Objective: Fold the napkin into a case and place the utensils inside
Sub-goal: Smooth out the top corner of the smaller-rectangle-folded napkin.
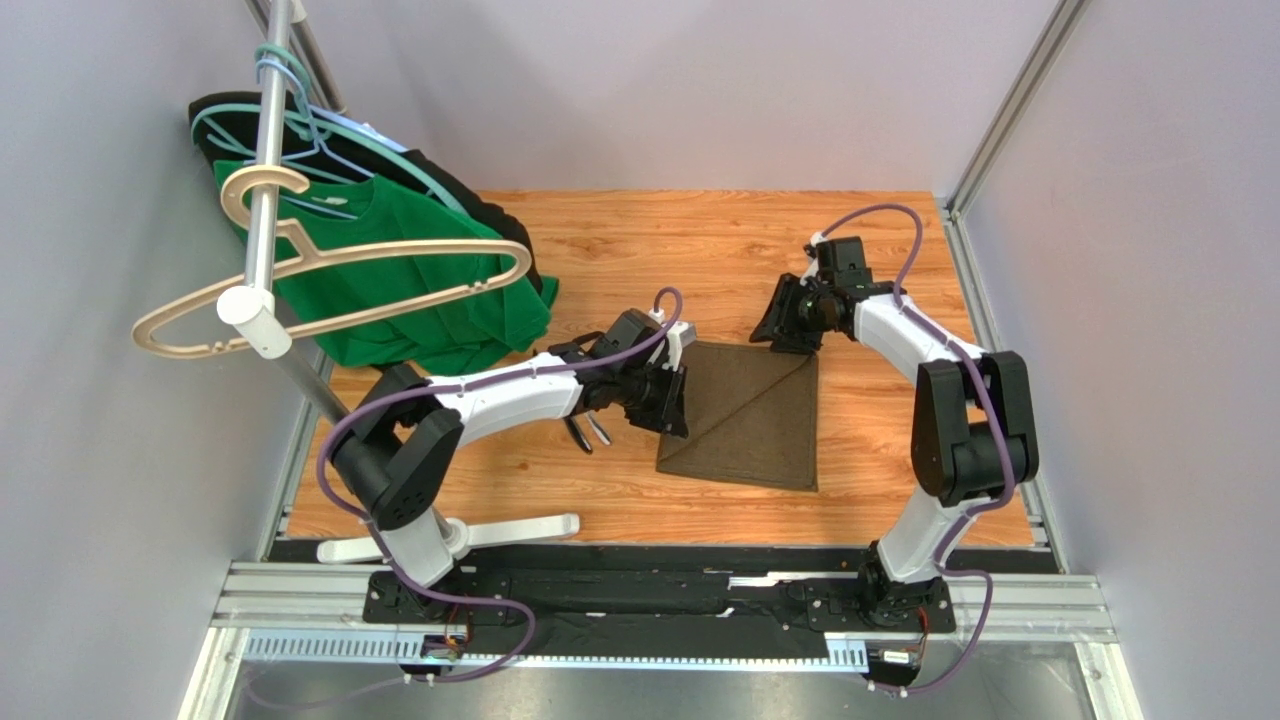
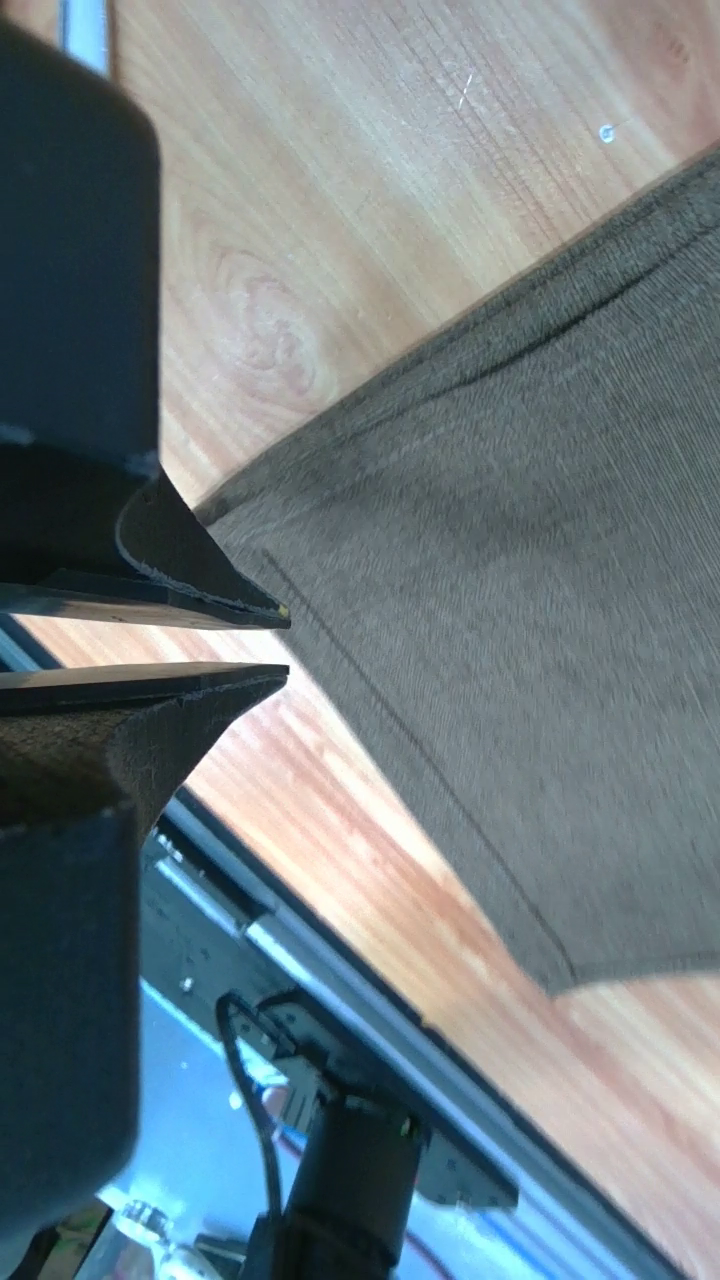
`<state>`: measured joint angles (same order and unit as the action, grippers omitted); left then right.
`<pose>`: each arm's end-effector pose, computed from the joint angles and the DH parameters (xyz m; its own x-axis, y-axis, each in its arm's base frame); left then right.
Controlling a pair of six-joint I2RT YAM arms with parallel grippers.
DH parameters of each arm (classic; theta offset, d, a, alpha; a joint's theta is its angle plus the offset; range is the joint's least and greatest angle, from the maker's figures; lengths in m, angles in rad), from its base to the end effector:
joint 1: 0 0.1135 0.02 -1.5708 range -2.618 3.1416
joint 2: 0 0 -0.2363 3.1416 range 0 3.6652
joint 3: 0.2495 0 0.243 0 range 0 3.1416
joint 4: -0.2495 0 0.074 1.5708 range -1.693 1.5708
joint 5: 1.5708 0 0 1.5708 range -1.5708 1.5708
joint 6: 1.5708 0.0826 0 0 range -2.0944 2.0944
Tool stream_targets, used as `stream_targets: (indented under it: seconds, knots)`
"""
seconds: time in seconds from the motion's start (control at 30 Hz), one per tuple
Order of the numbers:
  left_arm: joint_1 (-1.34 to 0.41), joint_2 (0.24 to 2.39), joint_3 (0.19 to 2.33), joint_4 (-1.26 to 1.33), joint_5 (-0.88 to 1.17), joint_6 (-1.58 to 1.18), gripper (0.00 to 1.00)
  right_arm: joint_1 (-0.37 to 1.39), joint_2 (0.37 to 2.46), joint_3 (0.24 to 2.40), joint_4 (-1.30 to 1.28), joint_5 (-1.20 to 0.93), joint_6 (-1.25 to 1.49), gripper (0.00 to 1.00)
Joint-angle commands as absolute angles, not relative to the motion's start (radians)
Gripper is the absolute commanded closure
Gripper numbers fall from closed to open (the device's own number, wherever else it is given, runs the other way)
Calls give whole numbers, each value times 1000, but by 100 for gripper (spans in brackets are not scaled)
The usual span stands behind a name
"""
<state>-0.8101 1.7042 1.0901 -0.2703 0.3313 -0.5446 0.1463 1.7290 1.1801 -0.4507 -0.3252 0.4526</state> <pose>0.2390 -0.2901 0.1434 -0.8846 0.2189 -0.4117 0.4312 0.7202 -0.5435 0.3639 0.0803 0.1471 -0.8836 0.2887 -0.3687 0.0861 0.8741 0.4781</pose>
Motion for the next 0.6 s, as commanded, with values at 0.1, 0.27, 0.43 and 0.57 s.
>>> stream_targets:
  seconds: [0.1, 0.27, 0.43, 0.57]
  knots:
    - [-813, 1776, 934, -187, 281, -554, 78, 132, 1830, 1166, -385, -290, 428, 55]
    - [-863, 1822, 914, -124, 304, -577, 79, 124, 1933, 1232, -383, -174, 348, 55]
    - [-914, 1818, 972, -110, 360, -621, 75, 130, 1971, 1379, -489, -144, 322, 54]
    - [-911, 1700, 1034, -221, 270, -585, 57, 187, 1840, 1370, -623, -24, 321, 45]
